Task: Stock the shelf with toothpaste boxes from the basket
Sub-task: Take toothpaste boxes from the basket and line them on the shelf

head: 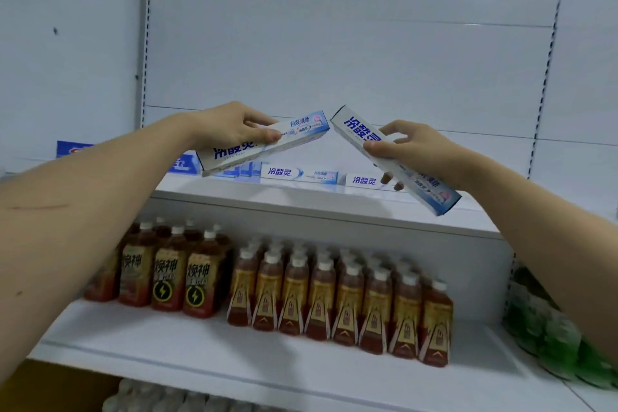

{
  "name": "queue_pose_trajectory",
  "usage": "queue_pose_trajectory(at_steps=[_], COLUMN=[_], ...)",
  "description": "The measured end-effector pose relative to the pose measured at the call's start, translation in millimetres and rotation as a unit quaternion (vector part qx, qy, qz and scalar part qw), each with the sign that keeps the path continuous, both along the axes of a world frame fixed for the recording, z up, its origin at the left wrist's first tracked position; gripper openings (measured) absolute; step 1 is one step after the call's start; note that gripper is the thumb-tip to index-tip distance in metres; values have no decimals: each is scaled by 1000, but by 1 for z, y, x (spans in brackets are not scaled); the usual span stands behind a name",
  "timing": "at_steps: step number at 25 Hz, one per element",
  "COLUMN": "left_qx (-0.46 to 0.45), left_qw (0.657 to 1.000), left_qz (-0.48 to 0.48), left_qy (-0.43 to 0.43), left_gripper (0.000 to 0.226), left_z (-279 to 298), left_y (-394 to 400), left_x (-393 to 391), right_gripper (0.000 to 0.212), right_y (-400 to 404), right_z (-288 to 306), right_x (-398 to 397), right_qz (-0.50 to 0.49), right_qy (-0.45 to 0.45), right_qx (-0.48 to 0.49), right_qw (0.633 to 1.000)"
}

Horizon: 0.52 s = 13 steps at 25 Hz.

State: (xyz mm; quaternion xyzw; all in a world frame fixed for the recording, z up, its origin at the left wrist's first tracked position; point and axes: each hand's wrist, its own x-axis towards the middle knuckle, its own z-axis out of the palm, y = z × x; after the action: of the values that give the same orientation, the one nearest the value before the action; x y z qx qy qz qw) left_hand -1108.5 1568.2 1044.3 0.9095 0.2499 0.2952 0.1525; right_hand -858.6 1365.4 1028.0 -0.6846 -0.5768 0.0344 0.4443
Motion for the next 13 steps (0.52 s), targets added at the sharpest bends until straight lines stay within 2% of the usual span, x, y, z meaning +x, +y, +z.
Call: queue_pose_trajectory(at_steps=[3, 7, 10, 13], left_qx=[32, 42, 31, 46], left_qw=[999, 994, 991, 980], left_qz=[13, 19, 25, 55], left_qy=[42, 95, 128, 188], left_gripper=[59, 50, 47, 56], left_z=[10, 4, -2, -7], left_y=[11, 38, 62, 84], left_x=[40, 100, 141, 174], right_gripper=[48, 48, 49, 51], right_y=[8, 35, 61, 87], right_z=[13, 20, 21, 20], right_x=[43, 105, 148, 177], right_qz=[-31, -73, -99, -106], right_qy=[-39, -115, -194, -241], right_qx=[-33, -96, -162, -218], right_qw=[998, 986, 962, 940])
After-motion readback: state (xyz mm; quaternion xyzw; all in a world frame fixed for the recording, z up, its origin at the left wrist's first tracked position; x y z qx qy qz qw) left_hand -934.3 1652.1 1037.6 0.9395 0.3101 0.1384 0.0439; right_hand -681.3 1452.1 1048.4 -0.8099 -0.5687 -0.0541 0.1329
